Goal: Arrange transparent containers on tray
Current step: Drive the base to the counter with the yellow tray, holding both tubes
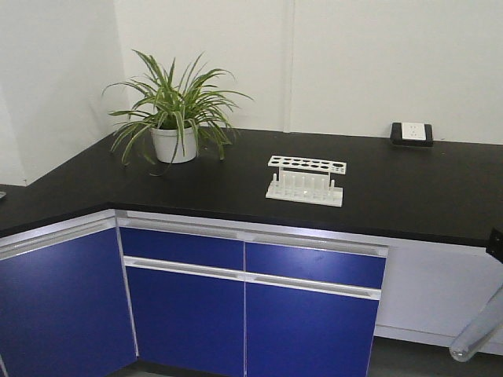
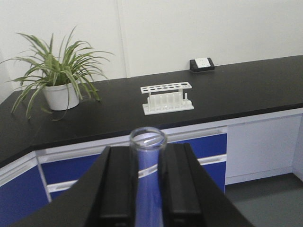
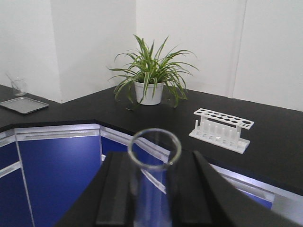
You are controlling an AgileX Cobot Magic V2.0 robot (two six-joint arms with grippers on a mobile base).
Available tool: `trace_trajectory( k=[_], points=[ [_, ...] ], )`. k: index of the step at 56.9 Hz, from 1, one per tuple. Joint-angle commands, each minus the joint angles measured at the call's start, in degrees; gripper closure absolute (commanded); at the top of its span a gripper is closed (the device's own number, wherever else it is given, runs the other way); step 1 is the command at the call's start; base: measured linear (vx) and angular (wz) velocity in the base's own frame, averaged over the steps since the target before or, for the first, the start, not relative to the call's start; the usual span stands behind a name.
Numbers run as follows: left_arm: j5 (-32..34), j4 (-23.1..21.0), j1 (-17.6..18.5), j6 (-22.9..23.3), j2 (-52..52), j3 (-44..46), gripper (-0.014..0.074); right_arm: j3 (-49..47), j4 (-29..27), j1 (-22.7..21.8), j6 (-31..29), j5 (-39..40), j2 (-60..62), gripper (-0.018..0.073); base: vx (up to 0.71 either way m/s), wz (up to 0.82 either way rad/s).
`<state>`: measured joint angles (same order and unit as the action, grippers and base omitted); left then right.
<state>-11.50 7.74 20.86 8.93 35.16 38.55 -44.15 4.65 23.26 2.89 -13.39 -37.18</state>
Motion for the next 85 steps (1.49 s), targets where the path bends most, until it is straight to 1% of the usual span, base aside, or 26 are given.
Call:
trace_trajectory(
  k=[1,30,59,85],
  points=[
    [4.6,-0.3,0.1,0.0,0.0,1.5,0.0472,-1.7,0.5,-0.3,-0.1,5.0,-0.1,0.0571,-0.27,0.21],
    [4.6,-0.3,0.1,0.0,0.0,1.5,0.0472,-1.7,0.5,-0.3,-0.1,5.0,-0.1,0.0571,-0.22,0.31],
    [4.6,-0.3,0.1,0.0,0.0,1.5,0.0472,-1.7,0.5,-0.3,-0.1,5.0,-0.1,0.0571,-0.10,0.62],
    [4.6,-0.3,0.1,0.0,0.0,1.5,0.0472,-1.7,0.5,-0.3,-0.1,5.0,-0.1,0.0571,0.01,0.59]
  ],
)
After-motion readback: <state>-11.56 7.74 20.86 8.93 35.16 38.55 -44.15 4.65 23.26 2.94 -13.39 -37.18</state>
